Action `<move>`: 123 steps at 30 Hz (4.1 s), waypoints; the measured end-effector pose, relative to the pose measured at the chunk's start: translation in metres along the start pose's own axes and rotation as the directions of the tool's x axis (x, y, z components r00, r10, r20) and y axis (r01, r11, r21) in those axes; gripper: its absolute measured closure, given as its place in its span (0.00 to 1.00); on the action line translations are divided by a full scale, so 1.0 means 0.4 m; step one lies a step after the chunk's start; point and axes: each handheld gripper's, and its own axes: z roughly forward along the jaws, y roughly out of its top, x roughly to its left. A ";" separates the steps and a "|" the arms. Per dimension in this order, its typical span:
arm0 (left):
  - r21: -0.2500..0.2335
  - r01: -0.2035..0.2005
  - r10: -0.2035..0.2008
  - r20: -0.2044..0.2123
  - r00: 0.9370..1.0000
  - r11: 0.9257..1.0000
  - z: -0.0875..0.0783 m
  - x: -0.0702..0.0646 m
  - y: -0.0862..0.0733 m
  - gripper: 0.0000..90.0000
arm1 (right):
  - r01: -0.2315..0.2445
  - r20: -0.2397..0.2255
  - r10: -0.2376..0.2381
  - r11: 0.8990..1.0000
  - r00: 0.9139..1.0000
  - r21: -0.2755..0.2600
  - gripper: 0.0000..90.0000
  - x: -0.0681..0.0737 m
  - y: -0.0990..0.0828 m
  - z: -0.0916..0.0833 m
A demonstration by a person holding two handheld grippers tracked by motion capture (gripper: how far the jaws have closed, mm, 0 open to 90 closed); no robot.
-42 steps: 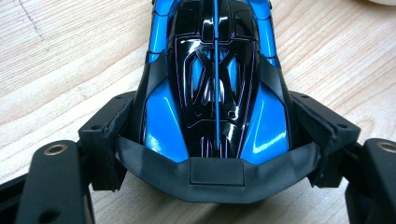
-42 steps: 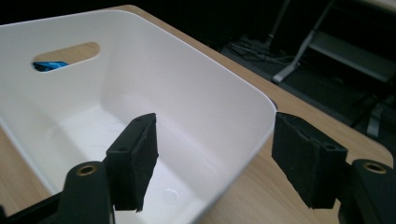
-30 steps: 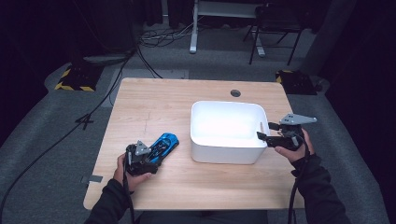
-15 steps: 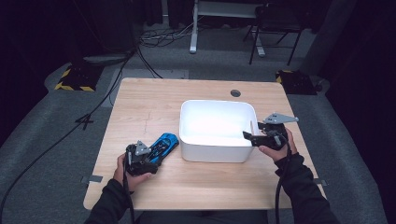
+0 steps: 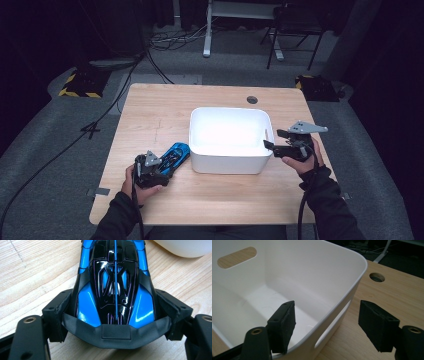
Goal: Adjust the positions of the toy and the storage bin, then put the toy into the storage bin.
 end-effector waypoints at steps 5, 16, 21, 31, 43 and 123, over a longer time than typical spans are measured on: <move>-0.005 -0.002 0.002 -0.005 1.000 1.000 0.000 0.001 0.000 0.26 | 0.004 0.003 -0.004 0.999 1.000 -0.046 0.32 -0.017 -0.009 -0.051; -0.003 0.004 -0.004 0.000 1.000 1.000 0.001 0.003 0.001 0.27 | 0.013 0.006 -0.013 0.997 1.000 -0.081 0.30 -0.051 -0.068 -0.097; 0.001 0.009 -0.009 0.011 1.000 1.000 0.002 0.002 0.001 0.26 | 0.028 0.020 -0.027 0.999 0.999 -0.044 0.29 -0.071 -0.123 -0.076; -0.005 0.008 -0.008 -0.001 1.000 1.000 0.006 0.003 0.005 0.26 | 0.018 -0.042 -0.016 0.999 0.999 0.034 0.30 -0.073 -0.217 0.012; 0.001 -0.001 0.001 0.004 1.000 1.000 0.018 0.008 0.019 0.26 | 0.044 -0.184 -0.033 0.997 0.982 0.057 0.25 0.006 -0.258 0.096; -0.405 0.002 -0.023 -0.047 0.999 0.914 -0.191 0.123 0.294 0.27 | -0.079 0.026 0.075 0.985 0.997 0.155 0.25 -0.115 -0.319 0.052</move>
